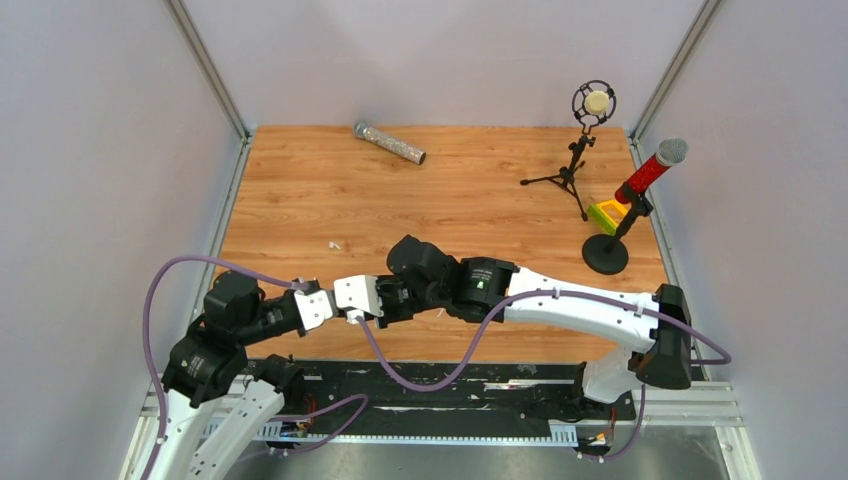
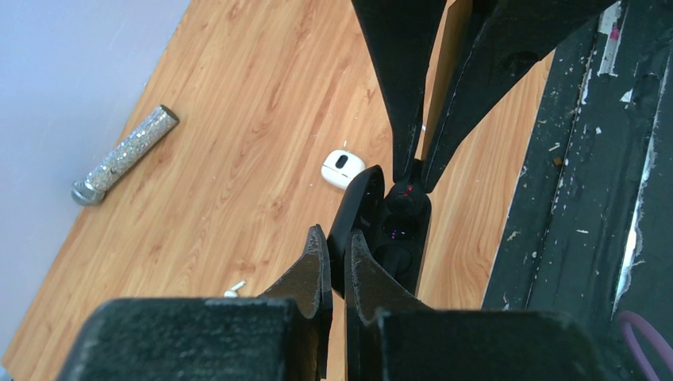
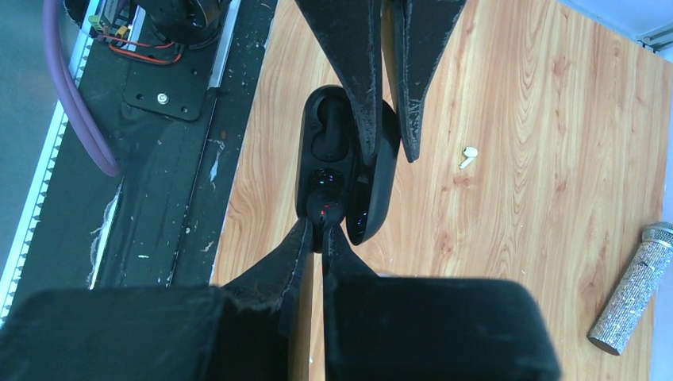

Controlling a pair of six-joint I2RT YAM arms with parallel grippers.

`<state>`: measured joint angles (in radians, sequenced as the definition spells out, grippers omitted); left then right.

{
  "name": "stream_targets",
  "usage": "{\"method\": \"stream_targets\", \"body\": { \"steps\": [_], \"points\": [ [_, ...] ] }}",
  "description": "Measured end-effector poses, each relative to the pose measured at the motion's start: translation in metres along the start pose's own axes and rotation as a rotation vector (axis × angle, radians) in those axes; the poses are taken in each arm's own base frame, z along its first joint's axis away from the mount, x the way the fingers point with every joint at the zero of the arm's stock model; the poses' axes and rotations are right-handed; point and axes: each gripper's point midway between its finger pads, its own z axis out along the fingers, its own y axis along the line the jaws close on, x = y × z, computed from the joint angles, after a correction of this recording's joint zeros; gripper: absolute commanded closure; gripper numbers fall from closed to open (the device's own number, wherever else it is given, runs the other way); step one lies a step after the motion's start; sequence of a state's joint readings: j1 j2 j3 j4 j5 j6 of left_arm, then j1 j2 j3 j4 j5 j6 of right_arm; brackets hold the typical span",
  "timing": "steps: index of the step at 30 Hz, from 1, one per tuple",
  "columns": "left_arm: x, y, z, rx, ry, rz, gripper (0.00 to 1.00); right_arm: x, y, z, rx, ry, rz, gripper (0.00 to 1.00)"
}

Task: Insert the wireless bluetooth earbuds into the charging case
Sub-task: Place the earbud in the charging case.

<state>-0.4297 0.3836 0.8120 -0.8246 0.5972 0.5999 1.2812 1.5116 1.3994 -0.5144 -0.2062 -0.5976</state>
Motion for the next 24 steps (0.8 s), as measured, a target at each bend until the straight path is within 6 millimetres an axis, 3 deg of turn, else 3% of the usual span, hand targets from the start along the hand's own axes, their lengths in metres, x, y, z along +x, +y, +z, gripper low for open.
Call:
{"method": "stream_targets", "body": {
  "steps": [21,24],
  "points": [
    [-0.006,0.009,-0.001,-0.046,-0.021,-0.002,1.00,-0.004,-0.013,0.003,0.020,0.012,-0.012,1.00],
    [-0.006,0.010,-0.002,-0.052,-0.019,0.001,1.00,-0.004,-0.014,0.003,0.027,0.015,-0.018,0.95]
  ]
}}
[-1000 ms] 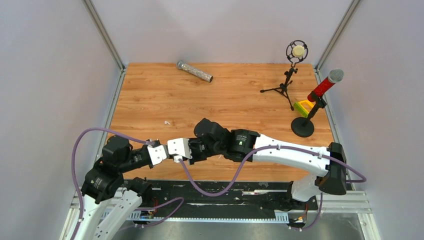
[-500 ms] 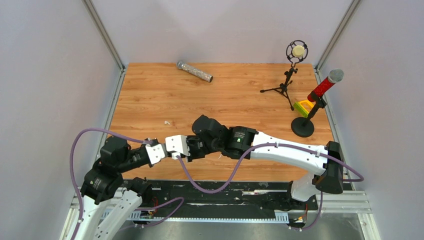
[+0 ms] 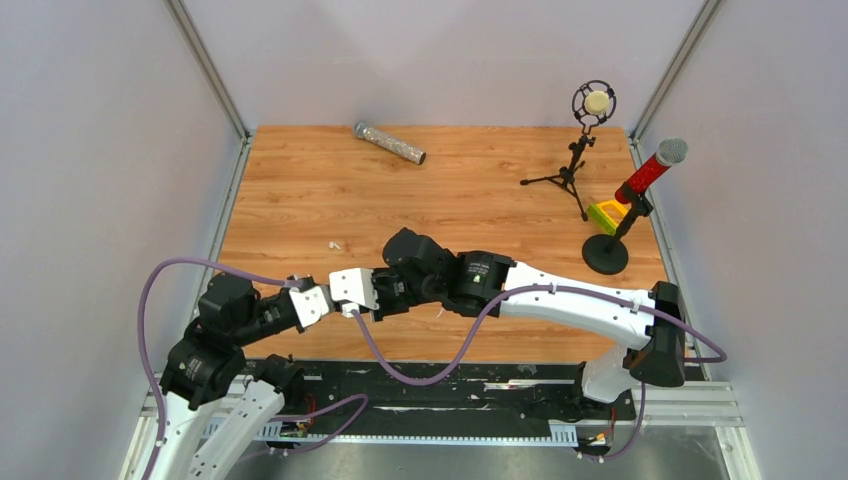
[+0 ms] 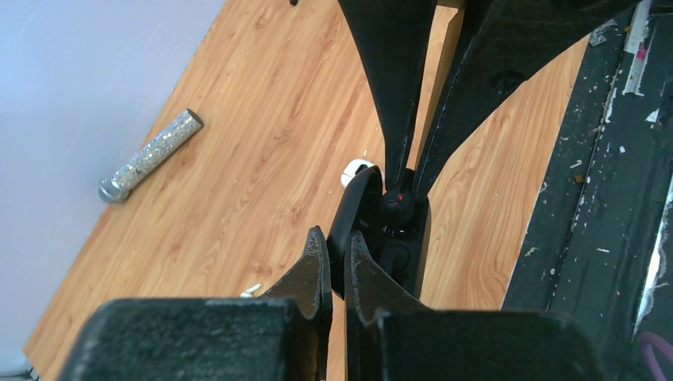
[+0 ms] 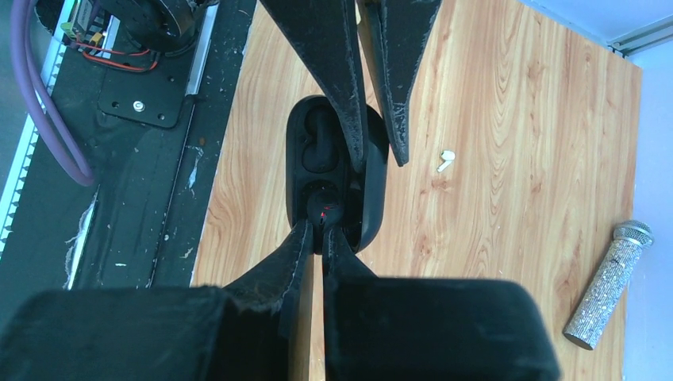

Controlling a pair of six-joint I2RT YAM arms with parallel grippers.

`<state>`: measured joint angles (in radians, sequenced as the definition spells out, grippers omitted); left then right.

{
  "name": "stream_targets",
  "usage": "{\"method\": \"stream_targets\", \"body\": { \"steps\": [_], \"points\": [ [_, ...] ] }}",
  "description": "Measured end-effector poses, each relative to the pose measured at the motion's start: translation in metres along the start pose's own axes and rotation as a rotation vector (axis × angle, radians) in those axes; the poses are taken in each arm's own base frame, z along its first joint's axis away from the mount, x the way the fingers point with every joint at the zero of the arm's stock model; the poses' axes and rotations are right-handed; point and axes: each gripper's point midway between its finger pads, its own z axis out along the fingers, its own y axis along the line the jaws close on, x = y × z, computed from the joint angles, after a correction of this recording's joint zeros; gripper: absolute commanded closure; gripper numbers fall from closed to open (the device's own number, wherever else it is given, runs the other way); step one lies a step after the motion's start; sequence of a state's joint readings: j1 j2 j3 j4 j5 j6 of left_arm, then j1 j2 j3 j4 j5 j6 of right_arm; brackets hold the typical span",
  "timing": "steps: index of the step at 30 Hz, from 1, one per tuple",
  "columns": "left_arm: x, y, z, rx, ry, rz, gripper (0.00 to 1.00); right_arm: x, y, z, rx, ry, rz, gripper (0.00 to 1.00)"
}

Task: Insert the wireless bluetooth earbuds into the charging case
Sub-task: Place the earbud in the charging case.

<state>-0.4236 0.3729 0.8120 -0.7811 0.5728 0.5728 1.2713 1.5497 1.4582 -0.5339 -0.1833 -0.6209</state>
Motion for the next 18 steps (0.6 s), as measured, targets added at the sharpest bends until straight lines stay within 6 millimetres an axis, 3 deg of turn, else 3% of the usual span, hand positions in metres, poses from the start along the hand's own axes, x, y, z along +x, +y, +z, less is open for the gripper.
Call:
{"method": "stream_targets", "body": {
  "steps": [14,18],
  "points": [
    [-0.0030,0.0022,-0.0013,-0.014,-0.012,0.004,1.00,-0.0035,-0.0031,-0.0012,-0.003,0.013,-0.017,0.82],
    [-0.0034,0.0017,-0.0015,-0.013,-0.014,0.001,1.00,-0.0042,-0.0032,-0.0018,-0.006,0.015,-0.016,0.94]
  ]
}}
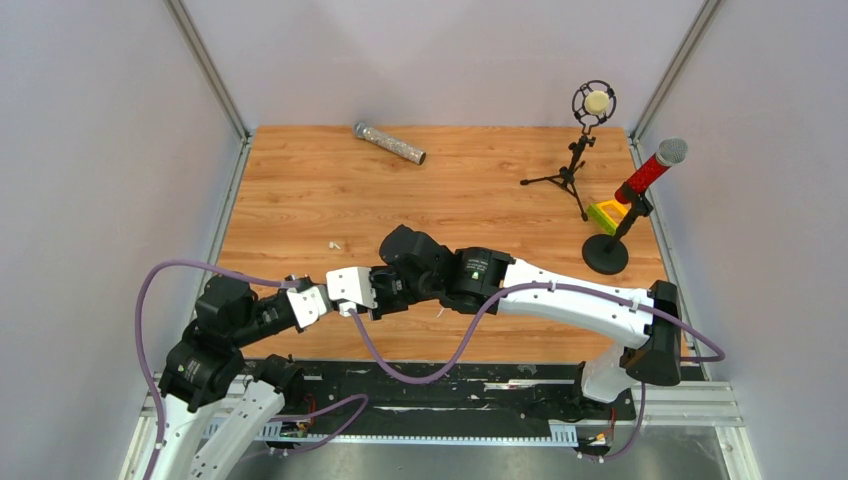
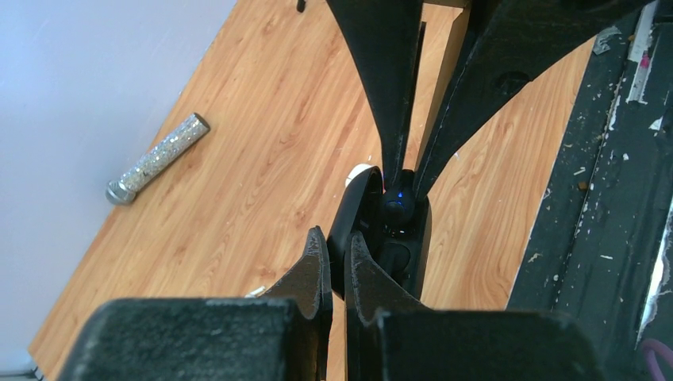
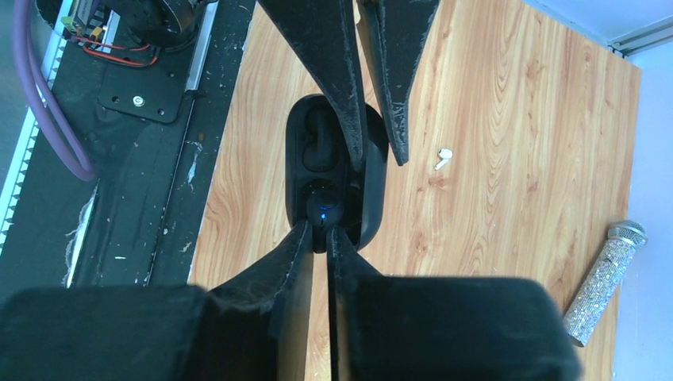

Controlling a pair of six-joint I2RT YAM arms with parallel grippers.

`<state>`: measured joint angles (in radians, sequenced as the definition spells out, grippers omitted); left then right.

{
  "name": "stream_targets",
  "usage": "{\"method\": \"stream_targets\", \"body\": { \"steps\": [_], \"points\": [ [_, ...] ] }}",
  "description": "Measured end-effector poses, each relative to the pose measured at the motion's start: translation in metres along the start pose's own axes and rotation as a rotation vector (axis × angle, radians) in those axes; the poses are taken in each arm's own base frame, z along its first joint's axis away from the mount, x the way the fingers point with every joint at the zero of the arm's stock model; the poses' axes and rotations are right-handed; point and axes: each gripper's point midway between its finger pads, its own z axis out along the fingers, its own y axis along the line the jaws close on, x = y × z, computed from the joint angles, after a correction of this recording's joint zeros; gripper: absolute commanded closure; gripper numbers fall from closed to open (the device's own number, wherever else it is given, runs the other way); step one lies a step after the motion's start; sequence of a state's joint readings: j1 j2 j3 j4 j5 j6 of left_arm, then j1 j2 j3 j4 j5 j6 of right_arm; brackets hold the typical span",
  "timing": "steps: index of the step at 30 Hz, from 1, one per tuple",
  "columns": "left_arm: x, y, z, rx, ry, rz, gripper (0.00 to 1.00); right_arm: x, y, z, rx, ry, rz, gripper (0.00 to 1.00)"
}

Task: Insert the wireless bluetooth earbuds into the charging case
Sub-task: Place the earbud in the charging case.

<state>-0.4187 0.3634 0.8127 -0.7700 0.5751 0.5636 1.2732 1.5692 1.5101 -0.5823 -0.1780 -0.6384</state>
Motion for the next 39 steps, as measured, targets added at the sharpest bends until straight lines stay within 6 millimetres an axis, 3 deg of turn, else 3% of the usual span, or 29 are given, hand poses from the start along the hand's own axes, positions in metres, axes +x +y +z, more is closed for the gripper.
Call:
{"method": "stream_targets", "body": {
  "steps": [6,11,20,25,34,39],
  "points": [
    [-0.0008,0.0004,0.0000,-0.001,-0.003,0.001,1.00,-0.0005,0.0011,0.0003,-0.009,0.000,0.001,0.92],
    [-0.0012,0.0003,0.0001,-0.001,-0.005,0.002,1.00,-0.0010,0.0014,0.0003,-0.011,0.000,0.001,0.83],
    [-0.0030,0.0000,-0.0002,0.001,-0.012,0.001,1.00,-0.0022,0.0020,0.0015,-0.021,-0.001,0.002,0.81],
    [-0.0030,-0.0002,-0.0003,0.002,-0.012,0.001,1.00,-0.0027,0.0020,0.0010,-0.021,-0.002,0.003,0.72],
    [-0.0038,0.0009,-0.0004,-0.003,-0.015,0.005,1.00,-0.0037,0.0031,0.0005,-0.025,-0.007,0.010,0.76],
    [-0.0040,0.0010,-0.0004,-0.004,-0.015,0.005,1.00,-0.0044,0.0025,-0.0006,-0.022,-0.008,0.010,0.66]
  ]
}}
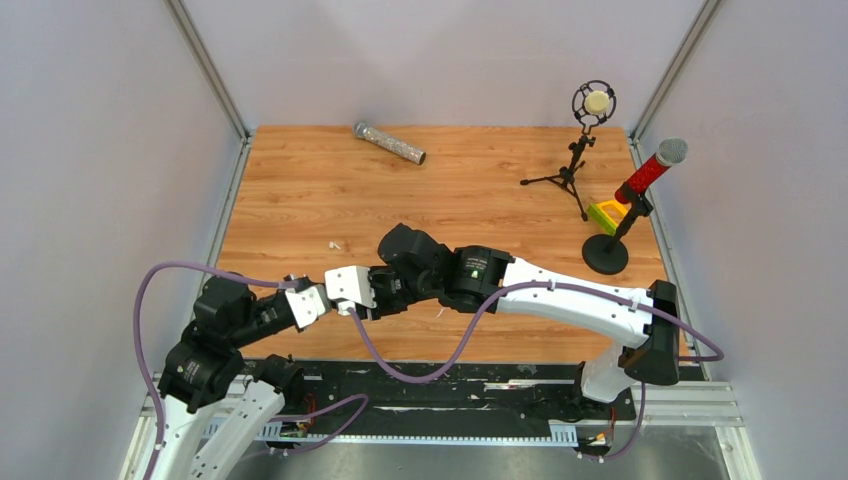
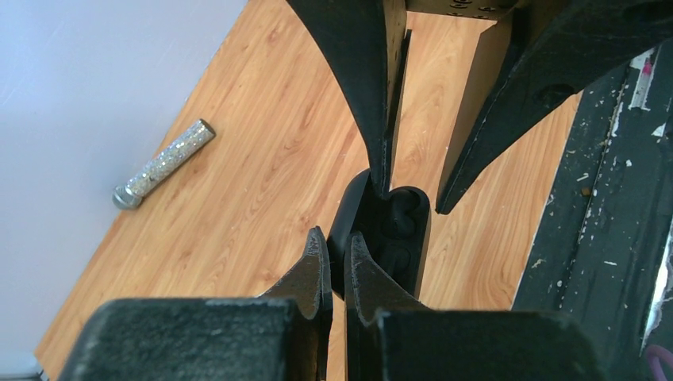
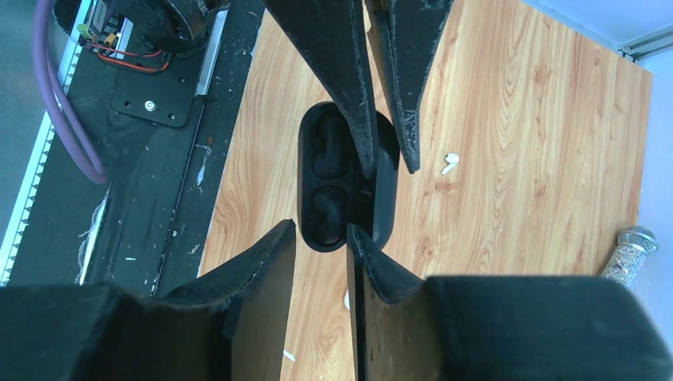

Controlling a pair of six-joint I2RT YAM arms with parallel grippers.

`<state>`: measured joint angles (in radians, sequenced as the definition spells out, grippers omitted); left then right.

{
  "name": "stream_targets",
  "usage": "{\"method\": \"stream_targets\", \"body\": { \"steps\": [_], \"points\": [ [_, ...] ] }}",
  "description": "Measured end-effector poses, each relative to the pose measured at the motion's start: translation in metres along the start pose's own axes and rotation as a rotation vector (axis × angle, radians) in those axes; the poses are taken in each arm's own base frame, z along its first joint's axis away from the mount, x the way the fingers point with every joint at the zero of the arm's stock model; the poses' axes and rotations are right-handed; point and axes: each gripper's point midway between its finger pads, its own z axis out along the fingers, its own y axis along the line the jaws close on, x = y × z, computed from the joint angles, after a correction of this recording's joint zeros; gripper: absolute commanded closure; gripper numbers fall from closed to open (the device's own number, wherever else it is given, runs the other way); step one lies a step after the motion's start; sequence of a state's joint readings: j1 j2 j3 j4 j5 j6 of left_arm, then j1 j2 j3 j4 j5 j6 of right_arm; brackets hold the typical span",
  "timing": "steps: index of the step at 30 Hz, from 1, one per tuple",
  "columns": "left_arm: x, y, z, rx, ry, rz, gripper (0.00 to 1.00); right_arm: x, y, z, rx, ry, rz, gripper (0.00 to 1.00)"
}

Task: Insert the wireless bluetooth earbuds into the charging case
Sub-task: Place the earbud in the charging case.

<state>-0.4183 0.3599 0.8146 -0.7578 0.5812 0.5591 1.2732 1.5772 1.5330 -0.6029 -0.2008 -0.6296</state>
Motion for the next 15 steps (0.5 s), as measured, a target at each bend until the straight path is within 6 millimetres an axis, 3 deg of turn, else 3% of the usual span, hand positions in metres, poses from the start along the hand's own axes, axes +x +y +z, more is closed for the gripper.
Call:
{"method": "stream_targets", "body": {
  "steps": [6,15],
  "points": [
    [-0.002,0.006,0.000,-0.026,-0.003,0.001,1.00,-0.002,-0.002,-0.003,0.015,-0.002,0.016,0.62],
    [-0.006,0.012,0.001,-0.056,-0.015,0.001,1.00,-0.007,-0.002,-0.006,0.052,-0.034,0.047,0.49]
  ]
}}
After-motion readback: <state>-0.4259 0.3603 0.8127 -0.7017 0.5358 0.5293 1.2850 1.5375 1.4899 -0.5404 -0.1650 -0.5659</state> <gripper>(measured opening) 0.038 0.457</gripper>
